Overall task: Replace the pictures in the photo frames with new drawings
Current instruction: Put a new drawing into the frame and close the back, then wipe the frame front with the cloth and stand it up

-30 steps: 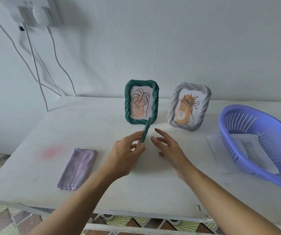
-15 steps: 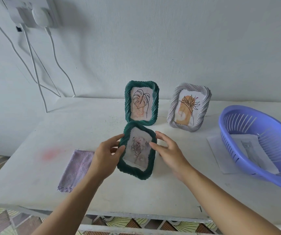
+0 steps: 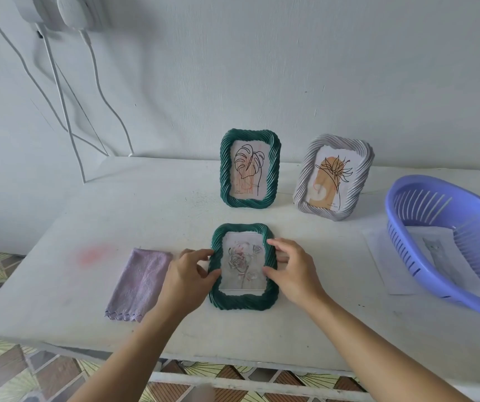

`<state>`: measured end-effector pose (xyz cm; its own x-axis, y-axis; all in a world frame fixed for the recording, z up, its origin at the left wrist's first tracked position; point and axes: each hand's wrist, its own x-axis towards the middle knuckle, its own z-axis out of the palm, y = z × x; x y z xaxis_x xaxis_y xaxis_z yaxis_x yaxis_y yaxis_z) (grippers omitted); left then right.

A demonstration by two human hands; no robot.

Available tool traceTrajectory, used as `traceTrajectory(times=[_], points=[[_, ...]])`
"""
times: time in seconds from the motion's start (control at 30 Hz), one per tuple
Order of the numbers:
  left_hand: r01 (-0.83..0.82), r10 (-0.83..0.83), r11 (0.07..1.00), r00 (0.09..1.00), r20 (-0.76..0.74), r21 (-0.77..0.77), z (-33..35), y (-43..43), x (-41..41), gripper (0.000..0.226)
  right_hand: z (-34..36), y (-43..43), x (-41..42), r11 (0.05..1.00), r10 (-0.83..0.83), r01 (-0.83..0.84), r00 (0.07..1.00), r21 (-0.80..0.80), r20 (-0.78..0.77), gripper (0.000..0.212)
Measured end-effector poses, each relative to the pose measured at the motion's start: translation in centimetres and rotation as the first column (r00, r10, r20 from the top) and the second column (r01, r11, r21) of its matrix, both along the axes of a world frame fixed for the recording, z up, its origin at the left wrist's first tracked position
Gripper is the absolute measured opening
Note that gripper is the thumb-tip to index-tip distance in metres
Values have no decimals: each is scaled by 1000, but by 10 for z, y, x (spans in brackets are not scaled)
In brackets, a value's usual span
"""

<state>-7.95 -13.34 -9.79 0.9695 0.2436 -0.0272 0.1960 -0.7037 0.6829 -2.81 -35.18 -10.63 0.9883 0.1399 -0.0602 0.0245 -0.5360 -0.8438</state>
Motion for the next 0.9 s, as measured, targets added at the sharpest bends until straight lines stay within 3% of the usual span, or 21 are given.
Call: traceTrajectory(times=[0.07,0.17,0.3,0.4,0.57,0.77,0.9], points=[[-20,18,998,1000,-23,-62,0,-1,1,39,-1,2,0,1000,-22,22,1000,7,-7,64],[-70,63,981,997,-46,-183,-3,0,3,38,5,6,4,976,-100,121,987,178,-124,66],[-111,102,958,994,-46,-265,-9,2,3,41,9,6,11,867,-128,229,961,443,-246,73],[-101,94,958,995,-40,-270,-11,3,1,38,10,6,14,810,-97,246,951,532,-292,68],[4,9,977,998,61,-214,-10,4,-1,40,8,6,18,771,-10,188,959,608,-285,61],[93,-78,991,986,147,-100,-10,9,-6,42,-1,0,18,883,2,58,992,465,-127,61],[103,-97,994,978,182,-21,-8,16,-12,40,-1,-8,15,868,46,15,993,496,-110,66]])
